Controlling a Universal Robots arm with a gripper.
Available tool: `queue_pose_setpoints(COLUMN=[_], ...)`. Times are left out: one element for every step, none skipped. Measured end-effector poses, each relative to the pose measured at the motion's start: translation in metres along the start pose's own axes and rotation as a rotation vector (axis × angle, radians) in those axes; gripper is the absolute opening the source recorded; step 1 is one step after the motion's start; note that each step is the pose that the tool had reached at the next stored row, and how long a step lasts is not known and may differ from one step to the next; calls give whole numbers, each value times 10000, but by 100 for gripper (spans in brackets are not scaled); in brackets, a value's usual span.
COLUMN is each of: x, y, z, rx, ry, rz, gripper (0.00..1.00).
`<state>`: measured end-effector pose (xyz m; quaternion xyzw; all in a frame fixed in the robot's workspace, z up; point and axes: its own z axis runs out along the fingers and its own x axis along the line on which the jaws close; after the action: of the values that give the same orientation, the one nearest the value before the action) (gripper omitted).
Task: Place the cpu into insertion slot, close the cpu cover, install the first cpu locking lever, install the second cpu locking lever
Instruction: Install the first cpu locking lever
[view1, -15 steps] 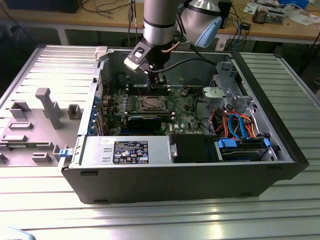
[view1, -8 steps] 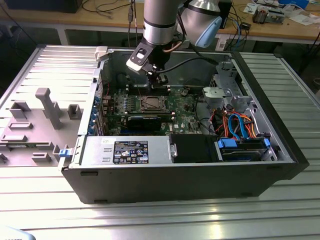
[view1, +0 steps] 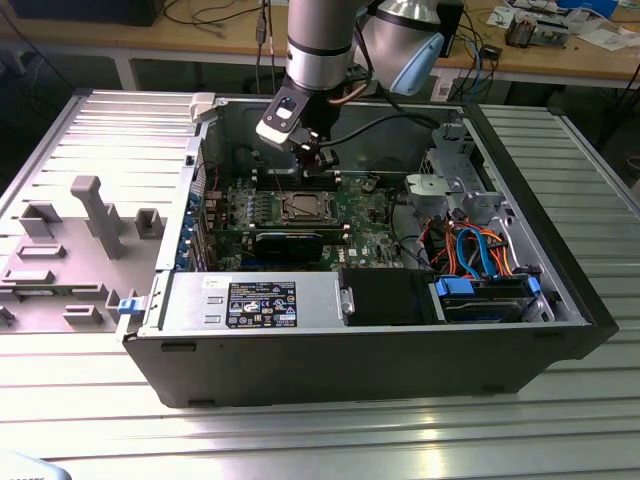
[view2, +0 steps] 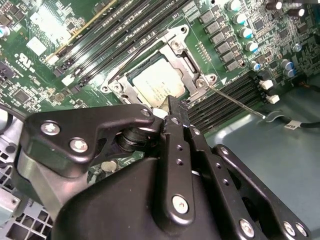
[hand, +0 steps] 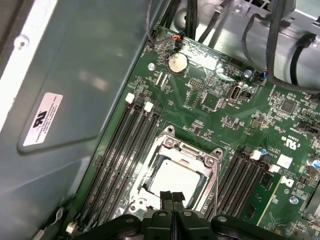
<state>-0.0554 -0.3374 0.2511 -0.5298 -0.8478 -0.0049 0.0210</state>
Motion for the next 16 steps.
queue_pose_setpoints(x=[0, 0, 0, 0, 0, 0, 0, 0, 0, 0, 0, 0, 0, 0, 0, 0], y=[0, 0, 1, 1, 1, 1, 1, 0, 1, 0, 0, 0, 0, 0, 0, 0], z=[0, 0, 0, 0, 0, 0, 0, 0, 0, 0, 0, 0, 0, 0, 0, 0], rx=[3, 5, 8, 10, 13, 16, 17, 19, 20, 23, 24, 28, 30, 32, 36, 40], ry=[-1, -1, -2, -3, -4, -5, -6, -6, -7, -7, -8, -9, -10, -10, -12, -13], rz=[-68, -118, -211, -261, -323, -379, -420, -463, -500, -554, -592, -690, -738, -783, -885, -972], gripper=[11, 11, 11, 11, 11, 11, 11, 11, 11, 11, 11, 11, 11, 11, 11, 11])
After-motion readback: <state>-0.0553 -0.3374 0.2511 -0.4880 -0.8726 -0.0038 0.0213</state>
